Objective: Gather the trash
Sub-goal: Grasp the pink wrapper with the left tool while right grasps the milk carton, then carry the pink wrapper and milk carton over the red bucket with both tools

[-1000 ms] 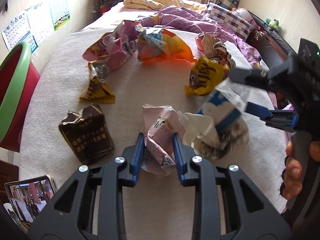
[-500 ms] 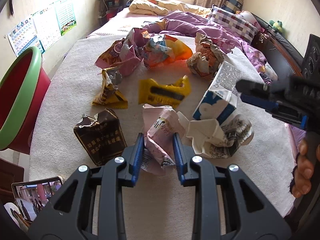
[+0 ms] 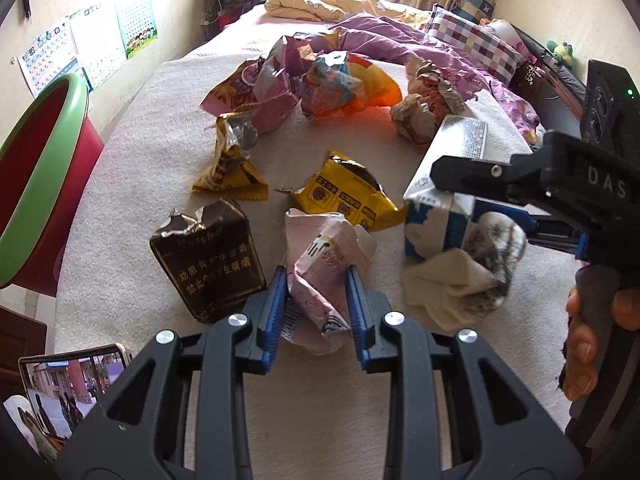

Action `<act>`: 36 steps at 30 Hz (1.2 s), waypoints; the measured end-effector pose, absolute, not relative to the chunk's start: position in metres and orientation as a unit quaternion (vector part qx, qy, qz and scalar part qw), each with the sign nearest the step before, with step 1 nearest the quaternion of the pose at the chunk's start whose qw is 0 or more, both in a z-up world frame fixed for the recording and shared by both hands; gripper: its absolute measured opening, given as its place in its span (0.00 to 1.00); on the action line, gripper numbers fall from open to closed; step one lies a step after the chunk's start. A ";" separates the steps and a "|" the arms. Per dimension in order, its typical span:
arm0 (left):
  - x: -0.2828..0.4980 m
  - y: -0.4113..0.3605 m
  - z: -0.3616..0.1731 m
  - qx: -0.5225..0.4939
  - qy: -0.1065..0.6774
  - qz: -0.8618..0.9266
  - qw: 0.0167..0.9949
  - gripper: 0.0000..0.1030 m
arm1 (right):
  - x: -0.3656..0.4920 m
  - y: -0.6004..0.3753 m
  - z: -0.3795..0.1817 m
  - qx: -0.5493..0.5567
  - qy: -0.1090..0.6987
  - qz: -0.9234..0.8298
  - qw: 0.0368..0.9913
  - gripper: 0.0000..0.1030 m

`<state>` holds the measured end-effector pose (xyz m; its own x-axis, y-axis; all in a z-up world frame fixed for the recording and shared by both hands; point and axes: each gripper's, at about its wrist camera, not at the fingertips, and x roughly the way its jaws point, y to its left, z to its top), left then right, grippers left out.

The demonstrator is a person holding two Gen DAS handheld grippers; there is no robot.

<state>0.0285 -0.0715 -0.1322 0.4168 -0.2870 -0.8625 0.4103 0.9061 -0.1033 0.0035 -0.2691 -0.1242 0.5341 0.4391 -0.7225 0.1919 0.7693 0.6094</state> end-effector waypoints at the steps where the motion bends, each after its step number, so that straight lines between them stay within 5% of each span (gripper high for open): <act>1: 0.027 -0.071 -0.133 0.061 0.499 -0.208 0.839 0.27 | 0.004 -0.269 -0.126 0.335 0.477 0.078 0.809 0.75; 4: 0.028 -0.071 -0.134 0.062 0.500 -0.208 0.838 0.29 | 0.004 -0.269 -0.125 0.333 0.479 0.082 0.808 0.74; 7: 0.028 -0.072 -0.136 0.058 0.503 -0.210 0.836 0.44 | 0.002 -0.268 -0.123 0.335 0.479 0.089 0.806 0.69; 10: 0.028 -0.076 -0.137 0.066 0.502 -0.213 0.836 0.45 | -0.001 -0.265 -0.121 0.331 0.475 0.101 0.809 0.63; 18: 0.028 -0.067 -0.135 0.043 0.503 -0.213 0.836 0.28 | -0.009 -0.266 -0.107 0.349 0.444 0.119 0.817 0.60; 36: 0.017 -0.061 -0.096 0.048 0.443 -0.221 0.867 0.27 | -0.026 -0.270 -0.078 0.376 0.392 0.152 0.825 0.60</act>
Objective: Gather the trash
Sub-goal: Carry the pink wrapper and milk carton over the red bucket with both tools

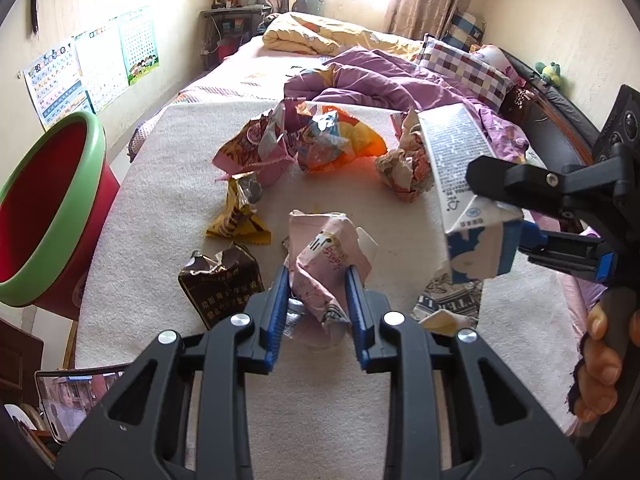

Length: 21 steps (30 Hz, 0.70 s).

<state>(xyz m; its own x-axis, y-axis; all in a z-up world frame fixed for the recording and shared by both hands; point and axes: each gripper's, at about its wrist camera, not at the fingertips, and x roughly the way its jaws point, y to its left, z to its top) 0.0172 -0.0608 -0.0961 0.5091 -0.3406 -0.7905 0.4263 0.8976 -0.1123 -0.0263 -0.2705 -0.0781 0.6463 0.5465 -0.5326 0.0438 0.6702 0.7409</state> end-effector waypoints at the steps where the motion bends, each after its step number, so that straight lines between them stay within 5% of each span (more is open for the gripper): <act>1: 0.017 -0.060 -0.095 0.047 0.442 -0.222 0.868 0.27 | -0.027 -0.270 -0.076 0.378 0.390 0.154 0.825 0.60; 21: 0.025 -0.010 -0.086 0.024 0.430 -0.230 0.873 0.27 | -0.025 -0.225 -0.061 0.373 0.380 0.144 0.834 0.60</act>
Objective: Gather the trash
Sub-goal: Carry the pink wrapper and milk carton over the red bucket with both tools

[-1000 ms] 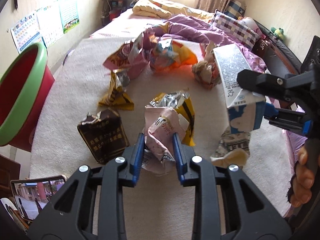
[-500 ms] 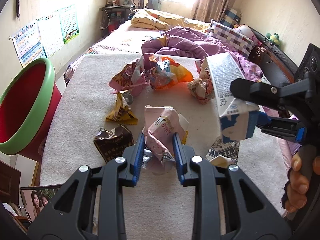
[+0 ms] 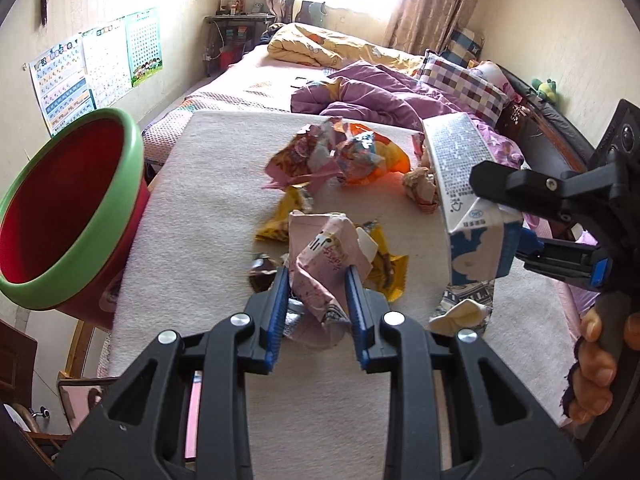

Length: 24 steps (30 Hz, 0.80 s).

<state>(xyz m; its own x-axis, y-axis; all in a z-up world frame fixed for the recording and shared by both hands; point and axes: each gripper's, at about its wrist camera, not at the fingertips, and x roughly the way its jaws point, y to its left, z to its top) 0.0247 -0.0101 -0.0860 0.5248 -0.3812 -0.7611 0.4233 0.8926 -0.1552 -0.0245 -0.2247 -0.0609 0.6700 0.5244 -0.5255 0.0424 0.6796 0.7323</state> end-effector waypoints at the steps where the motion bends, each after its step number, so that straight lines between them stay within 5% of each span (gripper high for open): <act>1: 0.025 -0.007 -0.085 0.023 0.429 -0.231 0.873 0.27 | -0.024 -0.221 -0.060 0.373 0.380 0.144 0.835 0.60; 24: 0.064 0.128 -0.039 -0.016 0.376 -0.176 0.910 0.27 | -0.006 -0.129 -0.040 0.349 0.370 0.151 0.847 0.60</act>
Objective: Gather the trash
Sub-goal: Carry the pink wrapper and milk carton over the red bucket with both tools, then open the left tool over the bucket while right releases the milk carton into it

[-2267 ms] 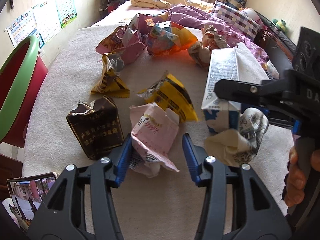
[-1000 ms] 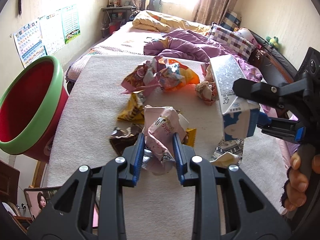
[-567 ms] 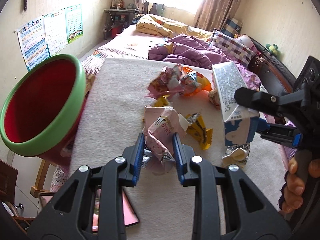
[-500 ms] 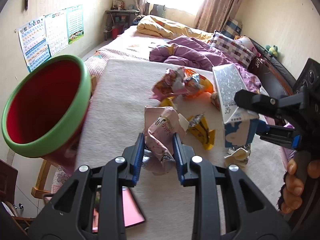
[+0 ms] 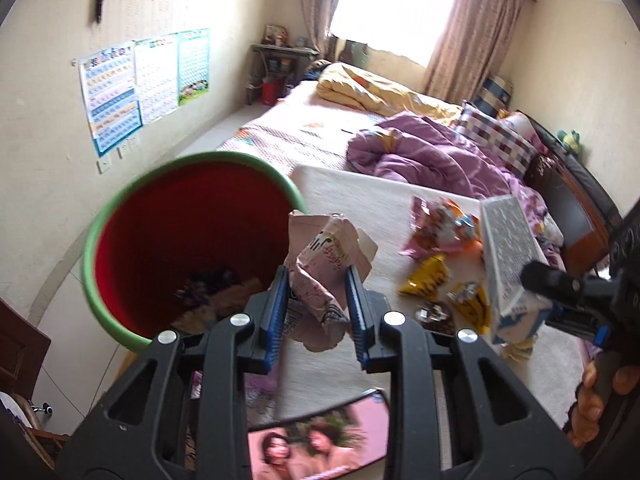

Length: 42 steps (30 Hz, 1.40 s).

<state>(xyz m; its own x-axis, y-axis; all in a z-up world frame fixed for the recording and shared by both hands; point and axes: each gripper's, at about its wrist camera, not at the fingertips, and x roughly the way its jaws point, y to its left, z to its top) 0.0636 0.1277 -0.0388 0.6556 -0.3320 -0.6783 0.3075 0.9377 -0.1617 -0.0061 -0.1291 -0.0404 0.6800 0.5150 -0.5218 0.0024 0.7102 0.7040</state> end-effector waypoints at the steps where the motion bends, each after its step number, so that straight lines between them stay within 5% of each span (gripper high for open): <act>1: 0.065 0.133 -0.038 -0.017 0.375 -0.173 0.911 0.27 | -0.006 -0.125 -0.040 0.349 0.370 0.151 0.848 0.60; 42: 0.123 0.210 -0.049 -0.004 0.377 -0.152 0.914 0.27 | 0.056 -0.015 -0.032 0.286 0.378 0.184 0.861 0.61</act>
